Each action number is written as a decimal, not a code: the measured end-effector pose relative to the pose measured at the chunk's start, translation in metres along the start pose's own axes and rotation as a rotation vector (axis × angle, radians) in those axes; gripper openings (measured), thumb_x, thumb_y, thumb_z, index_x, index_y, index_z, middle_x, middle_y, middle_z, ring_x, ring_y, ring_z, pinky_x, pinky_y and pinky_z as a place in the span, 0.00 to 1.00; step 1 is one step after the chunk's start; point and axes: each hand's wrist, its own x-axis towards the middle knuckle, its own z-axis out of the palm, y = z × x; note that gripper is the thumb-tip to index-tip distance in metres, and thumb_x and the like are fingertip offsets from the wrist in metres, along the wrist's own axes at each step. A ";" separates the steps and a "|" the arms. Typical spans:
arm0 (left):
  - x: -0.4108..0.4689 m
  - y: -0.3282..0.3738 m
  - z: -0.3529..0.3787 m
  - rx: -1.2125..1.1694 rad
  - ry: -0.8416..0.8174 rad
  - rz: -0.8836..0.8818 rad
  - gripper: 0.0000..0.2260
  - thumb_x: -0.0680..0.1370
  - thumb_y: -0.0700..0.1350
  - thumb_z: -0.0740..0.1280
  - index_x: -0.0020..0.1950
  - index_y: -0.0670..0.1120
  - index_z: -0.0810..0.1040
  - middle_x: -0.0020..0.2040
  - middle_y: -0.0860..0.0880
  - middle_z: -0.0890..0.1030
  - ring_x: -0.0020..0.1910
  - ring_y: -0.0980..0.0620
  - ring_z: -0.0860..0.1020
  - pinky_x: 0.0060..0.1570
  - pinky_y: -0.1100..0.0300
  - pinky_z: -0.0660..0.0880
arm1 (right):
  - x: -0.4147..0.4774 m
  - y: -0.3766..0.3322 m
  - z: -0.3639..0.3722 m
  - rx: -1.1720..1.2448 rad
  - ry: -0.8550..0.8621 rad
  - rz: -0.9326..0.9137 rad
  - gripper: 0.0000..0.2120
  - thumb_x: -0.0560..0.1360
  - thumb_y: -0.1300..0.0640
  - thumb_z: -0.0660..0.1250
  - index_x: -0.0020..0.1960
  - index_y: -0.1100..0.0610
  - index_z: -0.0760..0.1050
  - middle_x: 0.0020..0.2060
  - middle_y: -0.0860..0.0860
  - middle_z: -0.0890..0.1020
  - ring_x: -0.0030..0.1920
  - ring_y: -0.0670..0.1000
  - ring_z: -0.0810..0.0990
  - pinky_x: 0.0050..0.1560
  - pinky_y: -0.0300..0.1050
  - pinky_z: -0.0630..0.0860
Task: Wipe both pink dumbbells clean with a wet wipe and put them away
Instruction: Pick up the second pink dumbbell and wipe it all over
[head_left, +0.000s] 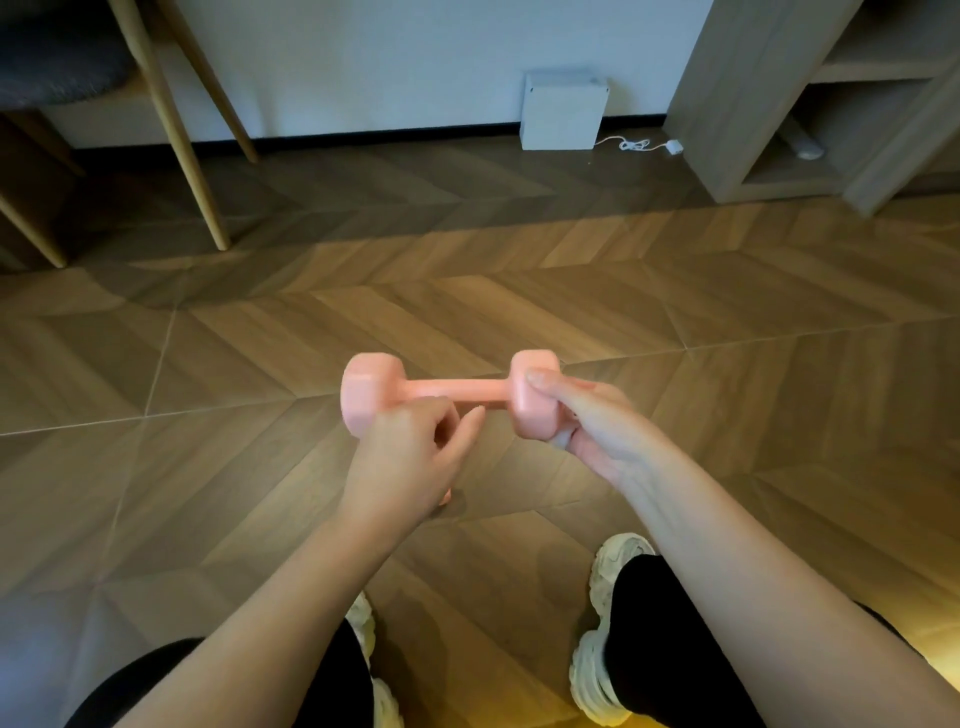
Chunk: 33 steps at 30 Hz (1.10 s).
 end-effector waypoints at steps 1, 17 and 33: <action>0.000 0.002 0.004 -0.065 -0.034 -0.112 0.21 0.77 0.54 0.67 0.29 0.43 0.70 0.24 0.52 0.70 0.26 0.56 0.67 0.30 0.60 0.63 | -0.001 -0.003 0.000 0.016 0.004 -0.012 0.26 0.57 0.46 0.79 0.48 0.61 0.81 0.42 0.58 0.76 0.43 0.55 0.69 0.45 0.50 0.65; 0.045 0.018 -0.024 -1.764 0.501 -0.858 0.15 0.79 0.44 0.66 0.35 0.48 0.66 0.26 0.53 0.68 0.24 0.55 0.70 0.35 0.60 0.71 | -0.025 0.011 0.052 -0.001 -0.234 0.016 0.24 0.64 0.50 0.77 0.58 0.56 0.79 0.51 0.51 0.85 0.49 0.47 0.82 0.57 0.46 0.77; 0.048 0.016 -0.040 -1.809 0.486 -0.881 0.16 0.78 0.40 0.60 0.33 0.48 0.59 0.24 0.53 0.60 0.21 0.55 0.60 0.26 0.65 0.62 | -0.037 0.017 0.049 -0.685 -0.182 -1.134 0.13 0.79 0.53 0.65 0.59 0.55 0.81 0.67 0.51 0.77 0.74 0.51 0.68 0.73 0.59 0.63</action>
